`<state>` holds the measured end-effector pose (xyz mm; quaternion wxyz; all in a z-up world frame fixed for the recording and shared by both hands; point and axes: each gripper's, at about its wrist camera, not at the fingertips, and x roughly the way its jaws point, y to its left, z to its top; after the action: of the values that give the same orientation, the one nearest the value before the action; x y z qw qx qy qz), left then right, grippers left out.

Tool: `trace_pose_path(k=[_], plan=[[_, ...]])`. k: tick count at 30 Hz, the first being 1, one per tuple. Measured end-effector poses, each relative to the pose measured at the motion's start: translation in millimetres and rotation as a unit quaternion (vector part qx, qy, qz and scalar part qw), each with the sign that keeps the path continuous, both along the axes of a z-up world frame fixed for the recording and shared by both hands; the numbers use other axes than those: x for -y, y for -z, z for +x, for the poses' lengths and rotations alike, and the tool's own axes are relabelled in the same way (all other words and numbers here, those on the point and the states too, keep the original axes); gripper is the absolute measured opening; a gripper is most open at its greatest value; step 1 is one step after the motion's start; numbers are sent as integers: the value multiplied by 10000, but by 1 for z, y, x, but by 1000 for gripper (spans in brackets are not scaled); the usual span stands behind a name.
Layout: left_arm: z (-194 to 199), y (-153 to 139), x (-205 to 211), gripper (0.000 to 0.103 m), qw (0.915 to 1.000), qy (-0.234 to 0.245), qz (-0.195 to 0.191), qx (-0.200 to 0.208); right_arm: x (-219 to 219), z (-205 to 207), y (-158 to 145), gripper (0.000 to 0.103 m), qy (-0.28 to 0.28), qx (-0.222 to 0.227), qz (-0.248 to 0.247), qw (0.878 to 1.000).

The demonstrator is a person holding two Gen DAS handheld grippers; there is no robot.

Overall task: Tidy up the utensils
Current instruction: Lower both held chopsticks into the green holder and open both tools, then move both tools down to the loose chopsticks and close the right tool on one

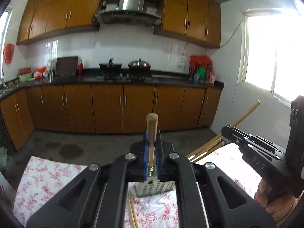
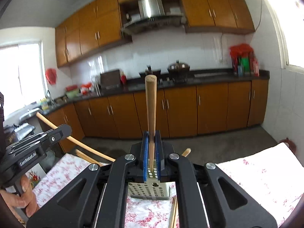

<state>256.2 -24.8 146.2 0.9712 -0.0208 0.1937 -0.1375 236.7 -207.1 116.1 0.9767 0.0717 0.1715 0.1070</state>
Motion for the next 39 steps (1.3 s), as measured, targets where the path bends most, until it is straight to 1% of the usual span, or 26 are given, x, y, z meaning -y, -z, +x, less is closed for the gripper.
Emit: trace_pose_path(k=[4,7,8,9,10,11,12,13,19,20,21,22,23,25,26,27,30,31,33,34,36,39], plan=[[14,13,4,8,9999,41,18,-131,-4,10,10,7,-24,-196,-14,9998],[19,16,3,8,9999,32,12,-153,-7,12,14,8,-35,-266,-27,9996],[21,17,2,8,9999,5,-5,-147,-7,12,15,10,-34,-275,-41,9996],[22,17,1,8,9999,-10,-25,-136,-8,12,15,17,-31,-271,-47,9996],[23,17,0,10,9999,-22,-46,-127,-7,10,15,21,-10,-243,-40,9997],[23,15,-2,10,9999,-40,-89,-104,-8,9,15,29,2,-205,-33,9998],[24,14,-4,14,9999,-40,-127,-88,-7,6,13,31,9,-162,-36,9999],[22,13,-6,20,9998,-63,-168,-64,-7,4,12,31,12,-131,-42,9999],[-5,0,-31,37,9988,-292,-361,123,10,-25,-4,32,183,262,9,9995],[-14,0,-37,38,9987,-332,-355,155,17,-34,-5,34,228,327,28,9992],[-20,-1,-43,42,9986,-385,-325,179,23,-42,-5,37,285,363,41,9989],[-30,1,-51,46,9984,-476,-253,184,29,-49,-4,38,342,361,36,9988],[-36,4,-57,47,9982,-544,-197,169,37,-56,1,39,414,325,9,9986],[-50,20,-75,49,9973,-735,-62,10,49,-62,11,39,538,166,-51,9984],[-53,27,-82,49,9966,-815,-10,-86,56,-65,21,39,610,20,-78,9981],[-55,41,-90,50,9954,-917,73,-269,61,-67,32,39,670,-143,-107,9976],[-53,89,-111,51,9894,-1155,215,-850,72,-62,82,39,796,-897,-190,9926],[-50,109,-117,51,9865,-1191,197,-1107,73,-60,97,39,792,-1114,-178,9905],[-49,140,-121,51,9818,-1182,106,-1484,70,-54,138,39,681,-1663,-91,9837],[-50,156,-119,51,9800,-1132,97,-1631,66,-54,154,39,595,-1862,-39,9807],[-54,179,-110,51,9792,-986,128,-1767,56,-53,186,28,367,-2272,79,9731],[-62,203,-91,51,9795,-722,123,-1876,38,-54,209,26,126,-2502,109,9681]])
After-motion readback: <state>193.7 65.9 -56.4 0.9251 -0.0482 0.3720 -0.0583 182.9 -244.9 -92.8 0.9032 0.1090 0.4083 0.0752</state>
